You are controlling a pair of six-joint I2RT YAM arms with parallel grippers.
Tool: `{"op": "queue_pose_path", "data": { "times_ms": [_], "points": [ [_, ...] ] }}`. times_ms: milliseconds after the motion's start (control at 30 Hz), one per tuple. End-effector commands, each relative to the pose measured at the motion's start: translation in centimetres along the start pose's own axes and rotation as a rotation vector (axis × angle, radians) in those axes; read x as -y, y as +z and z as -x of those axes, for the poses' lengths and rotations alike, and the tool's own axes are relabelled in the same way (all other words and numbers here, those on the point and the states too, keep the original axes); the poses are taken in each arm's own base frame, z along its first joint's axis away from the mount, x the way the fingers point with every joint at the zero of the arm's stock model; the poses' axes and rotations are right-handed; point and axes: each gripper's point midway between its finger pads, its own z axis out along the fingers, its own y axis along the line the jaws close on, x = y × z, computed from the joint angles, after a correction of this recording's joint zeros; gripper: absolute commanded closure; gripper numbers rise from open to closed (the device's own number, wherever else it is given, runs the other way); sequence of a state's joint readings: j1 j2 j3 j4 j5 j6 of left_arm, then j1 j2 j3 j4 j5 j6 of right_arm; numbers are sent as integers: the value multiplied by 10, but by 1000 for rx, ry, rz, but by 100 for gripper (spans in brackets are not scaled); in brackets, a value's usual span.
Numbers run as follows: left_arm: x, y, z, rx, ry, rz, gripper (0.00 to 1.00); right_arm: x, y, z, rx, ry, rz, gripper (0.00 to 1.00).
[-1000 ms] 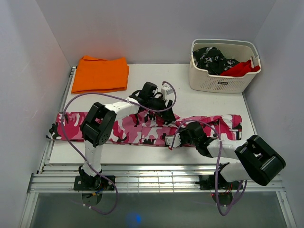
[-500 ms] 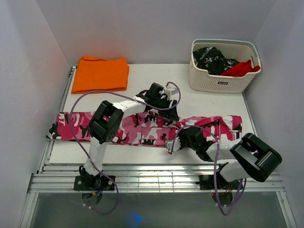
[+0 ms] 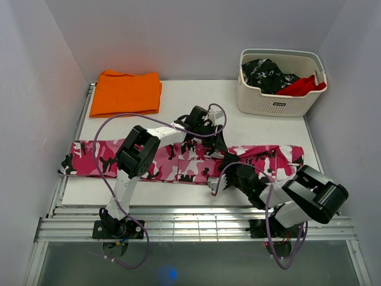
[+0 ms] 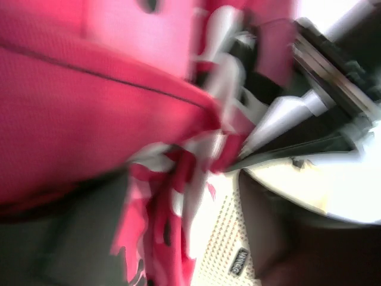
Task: Fold and stack the trousers
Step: Fold the trousers
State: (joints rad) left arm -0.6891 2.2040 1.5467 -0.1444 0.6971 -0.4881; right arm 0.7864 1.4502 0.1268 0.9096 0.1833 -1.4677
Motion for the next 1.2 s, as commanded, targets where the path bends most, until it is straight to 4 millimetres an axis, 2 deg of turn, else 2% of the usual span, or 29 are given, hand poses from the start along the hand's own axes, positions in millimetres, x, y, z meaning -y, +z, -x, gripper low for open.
{"op": "queue_pose_path", "data": {
  "times_ms": [0,33,100,267,333,367,567,633,833,900,1000,1033,1067,1133,1167],
  "points": [
    [14,-14,26,93,-10,-47,46,-47,-14,1,22,-35,117,13],
    [12,-17,31,111,-6,-43,50,-50,-16,2,28,-35,120,13],
    [11,-26,50,169,15,-50,56,-53,-17,2,31,-27,128,24],
    [13,-37,79,256,78,-68,68,-64,-15,8,59,-8,195,55],
    [12,-42,90,296,120,-56,71,-73,-15,9,65,1,247,62],
    [13,-43,96,319,149,-57,75,-75,-15,10,68,9,259,65],
    [-3,-41,122,393,351,36,85,-85,-16,21,119,38,335,69],
    [-10,-38,130,416,436,58,86,-86,-16,22,126,43,344,70],
    [-28,-22,144,445,520,96,87,-92,-19,29,159,63,399,73],
    [-39,-16,149,453,527,130,84,-93,-21,31,165,64,405,73],
    [-55,-11,154,460,534,186,60,-92,-23,31,167,71,414,73],
    [-59,-10,154,456,533,198,47,-93,-24,31,160,84,422,73],
    [-61,-11,156,458,541,208,39,-87,-22,31,156,93,410,72],
    [-60,-19,170,487,583,253,28,-72,-19,30,136,128,381,68],
    [-58,-25,176,500,595,269,19,-73,-21,30,120,184,406,63]
  ]
}}
